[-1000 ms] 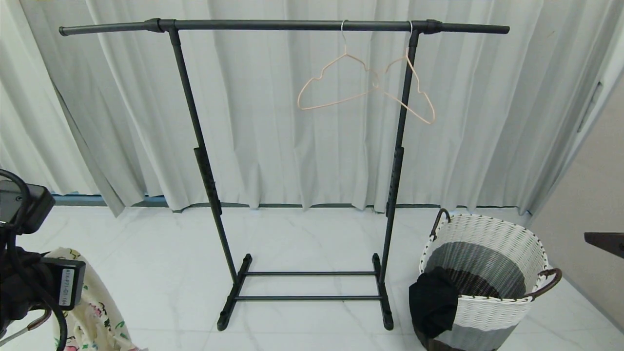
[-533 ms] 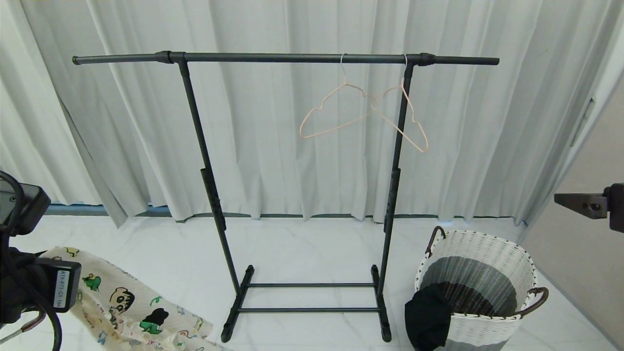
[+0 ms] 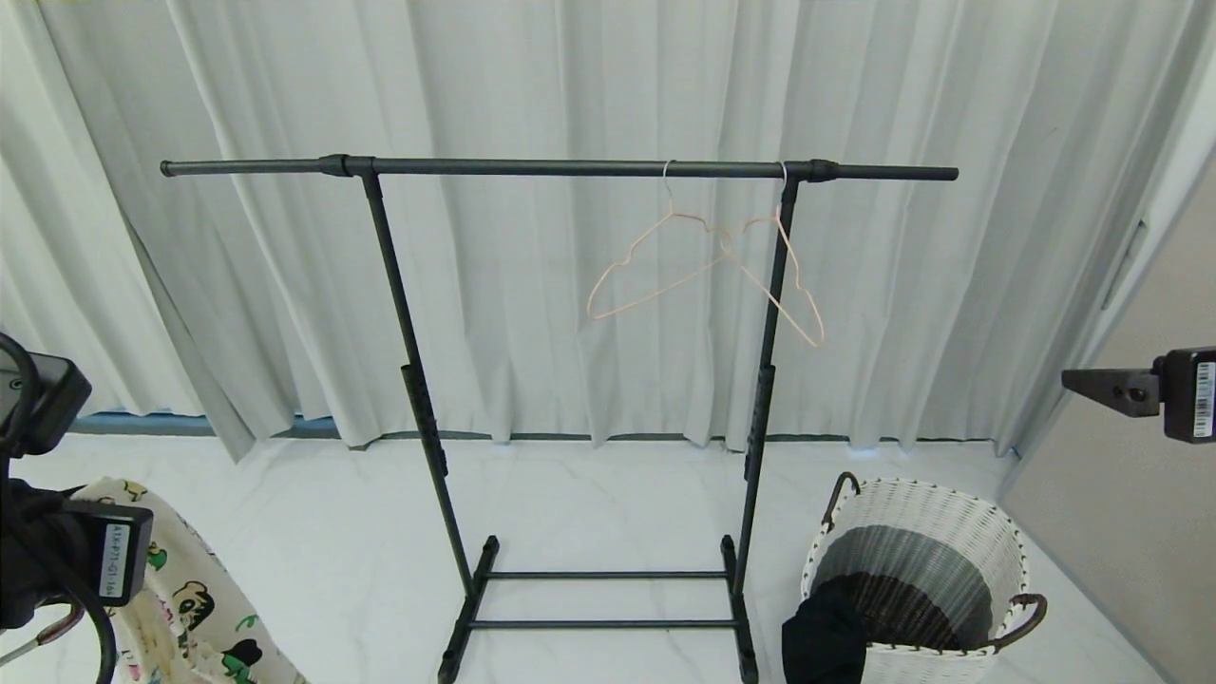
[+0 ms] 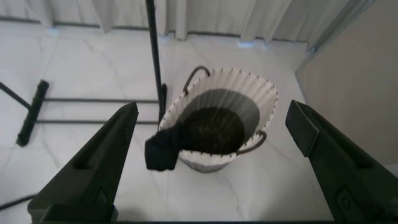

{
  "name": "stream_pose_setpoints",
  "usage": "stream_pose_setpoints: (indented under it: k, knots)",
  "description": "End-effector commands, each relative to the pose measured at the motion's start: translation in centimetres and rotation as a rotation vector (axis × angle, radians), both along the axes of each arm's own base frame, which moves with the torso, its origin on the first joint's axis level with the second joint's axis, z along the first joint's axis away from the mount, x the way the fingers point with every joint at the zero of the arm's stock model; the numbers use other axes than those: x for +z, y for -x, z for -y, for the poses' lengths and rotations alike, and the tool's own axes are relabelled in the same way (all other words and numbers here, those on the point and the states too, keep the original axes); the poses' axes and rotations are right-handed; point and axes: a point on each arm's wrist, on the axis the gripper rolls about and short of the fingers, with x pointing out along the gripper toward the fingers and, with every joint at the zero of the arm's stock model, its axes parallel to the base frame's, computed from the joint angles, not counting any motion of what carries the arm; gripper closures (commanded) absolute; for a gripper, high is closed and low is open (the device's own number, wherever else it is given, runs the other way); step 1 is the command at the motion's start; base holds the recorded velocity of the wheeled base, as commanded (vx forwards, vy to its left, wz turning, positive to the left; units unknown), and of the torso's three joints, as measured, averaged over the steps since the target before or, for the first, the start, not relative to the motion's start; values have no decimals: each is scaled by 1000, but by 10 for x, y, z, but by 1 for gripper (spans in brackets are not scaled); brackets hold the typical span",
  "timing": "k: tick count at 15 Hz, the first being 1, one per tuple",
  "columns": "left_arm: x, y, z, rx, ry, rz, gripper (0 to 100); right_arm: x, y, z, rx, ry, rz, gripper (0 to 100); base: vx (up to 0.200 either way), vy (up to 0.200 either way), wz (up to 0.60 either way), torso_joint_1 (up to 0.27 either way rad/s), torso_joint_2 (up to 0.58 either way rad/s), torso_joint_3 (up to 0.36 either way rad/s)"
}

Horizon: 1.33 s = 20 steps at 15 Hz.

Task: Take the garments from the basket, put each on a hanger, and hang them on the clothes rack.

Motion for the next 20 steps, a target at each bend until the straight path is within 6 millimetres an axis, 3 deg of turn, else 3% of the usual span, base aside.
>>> stream_pose_setpoints:
  k: [1,3,12,17,20]
  knots:
    - [1,2,0,-4,-12,1,100,1,-3,-1,5,-2,20,0,0,0,0,149,-339,-183]
    - [3,5,-1,-21,-40,8,100,3,-8,-3,29,-14,53,0,0,0,0,61,-144,-83]
    - [9,12,0,-40,-44,43,100,-3,-16,-6,87,22,24,0,200,200,0,11,-14,-8]
    - [5,17,12,-153,-40,40,100,-4,-20,1,52,43,18,0,200,0,0,5,3,0]
    - [5,17,17,-190,-41,39,100,-3,-20,1,56,41,19,0,200,-200,0,4,2,2]
